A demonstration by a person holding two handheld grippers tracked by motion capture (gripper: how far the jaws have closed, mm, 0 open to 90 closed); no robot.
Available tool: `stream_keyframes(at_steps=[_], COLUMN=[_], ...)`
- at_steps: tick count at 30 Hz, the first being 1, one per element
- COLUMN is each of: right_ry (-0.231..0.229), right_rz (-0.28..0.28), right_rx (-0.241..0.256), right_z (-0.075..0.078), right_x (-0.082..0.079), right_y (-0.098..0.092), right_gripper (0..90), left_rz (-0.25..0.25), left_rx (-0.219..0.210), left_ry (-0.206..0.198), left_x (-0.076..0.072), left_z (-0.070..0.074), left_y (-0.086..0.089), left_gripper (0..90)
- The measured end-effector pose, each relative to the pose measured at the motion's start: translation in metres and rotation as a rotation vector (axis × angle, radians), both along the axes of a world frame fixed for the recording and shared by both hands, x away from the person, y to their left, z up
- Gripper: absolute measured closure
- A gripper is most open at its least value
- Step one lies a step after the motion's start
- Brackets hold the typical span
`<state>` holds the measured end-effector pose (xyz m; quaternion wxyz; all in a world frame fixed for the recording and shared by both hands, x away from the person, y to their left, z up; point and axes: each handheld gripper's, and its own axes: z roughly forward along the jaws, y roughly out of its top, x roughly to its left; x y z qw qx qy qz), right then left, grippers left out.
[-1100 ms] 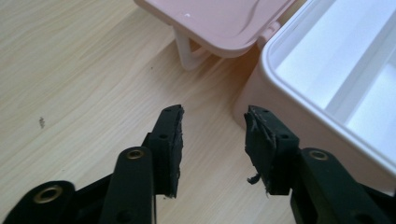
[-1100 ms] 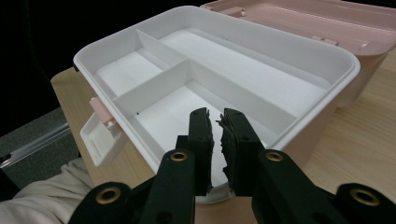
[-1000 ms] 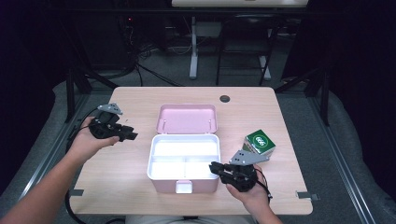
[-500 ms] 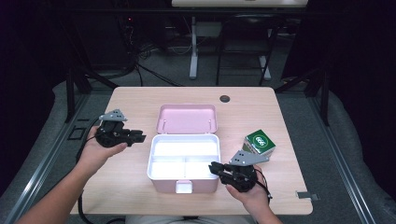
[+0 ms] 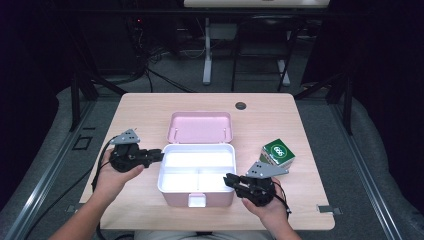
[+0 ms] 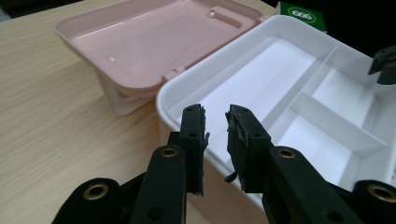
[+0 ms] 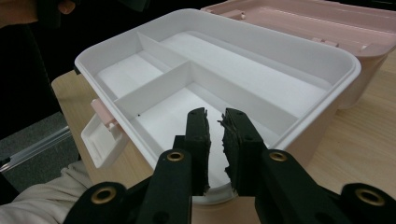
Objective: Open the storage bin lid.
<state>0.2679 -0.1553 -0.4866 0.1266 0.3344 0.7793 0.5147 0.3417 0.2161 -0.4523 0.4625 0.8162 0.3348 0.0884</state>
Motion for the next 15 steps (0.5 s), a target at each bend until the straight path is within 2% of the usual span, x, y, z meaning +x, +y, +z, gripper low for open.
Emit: stream_keyframes(at_steps=[8,15], right_ry=[-0.004,-0.006], right_rz=[-0.002,-0.004], right_rx=[0.002,0.005], right_z=[0.001,0.001], right_x=[0.0,-0.001], right_y=[-0.001,-0.003], right_gripper=[79.3,79.0], left_rz=[-0.061,-0.124], left_rx=[-0.023,-0.007], left_ry=[-0.011,-0.011], left_x=[-0.003,-0.002], left_z=[-0.001,0.002], left_y=[-0.024,-0.045], left_gripper=[74.9,75.6])
